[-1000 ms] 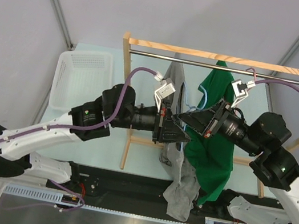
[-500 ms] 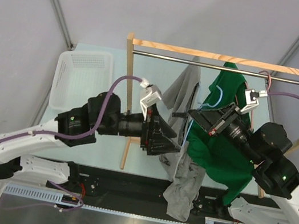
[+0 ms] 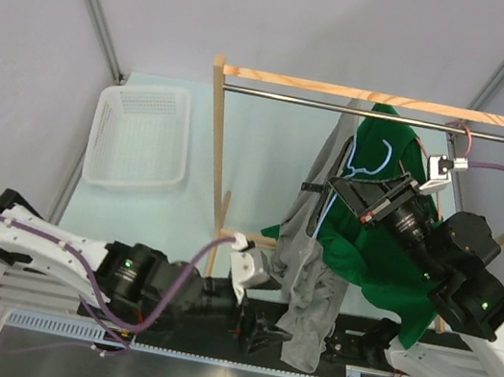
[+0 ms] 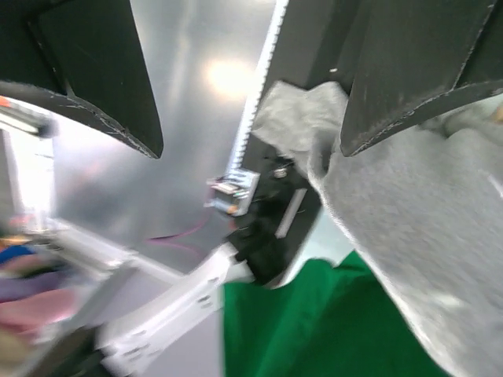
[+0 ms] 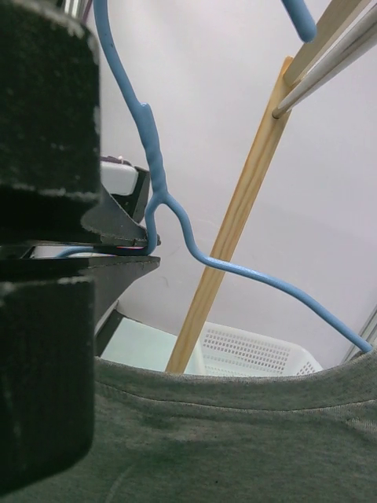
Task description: Remove the t-shirt from the hanger
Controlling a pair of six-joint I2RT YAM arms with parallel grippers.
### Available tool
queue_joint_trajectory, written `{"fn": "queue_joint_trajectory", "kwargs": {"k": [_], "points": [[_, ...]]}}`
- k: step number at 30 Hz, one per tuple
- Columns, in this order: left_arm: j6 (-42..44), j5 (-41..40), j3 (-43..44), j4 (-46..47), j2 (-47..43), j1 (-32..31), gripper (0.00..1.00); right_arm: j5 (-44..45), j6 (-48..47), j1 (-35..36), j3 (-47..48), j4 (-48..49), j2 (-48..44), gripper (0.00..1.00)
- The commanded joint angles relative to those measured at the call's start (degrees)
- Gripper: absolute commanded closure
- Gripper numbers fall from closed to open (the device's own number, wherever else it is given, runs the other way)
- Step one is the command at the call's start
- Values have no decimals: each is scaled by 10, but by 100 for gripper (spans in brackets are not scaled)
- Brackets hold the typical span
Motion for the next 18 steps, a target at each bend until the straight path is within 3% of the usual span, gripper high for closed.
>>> {"fn": "queue_joint_trajectory", "kwargs": {"k": [1,2,8,12,18], "points": [[13,-193,23,-2,62,-35,2,14,8,1,-1,52,-1,100],[-1,-232,29,-31,73,-35,4,13,9,0,-2,53,-1,100],[-52,-290,52,-78,118,-34,18,16,10,2,-9,55,-7,100],[-55,-272,40,-45,125,-28,34,20,12,1,-14,57,-11,100],[-65,-210,-1,-3,108,-3,46,24,20,1,-17,64,-19,100]]}}
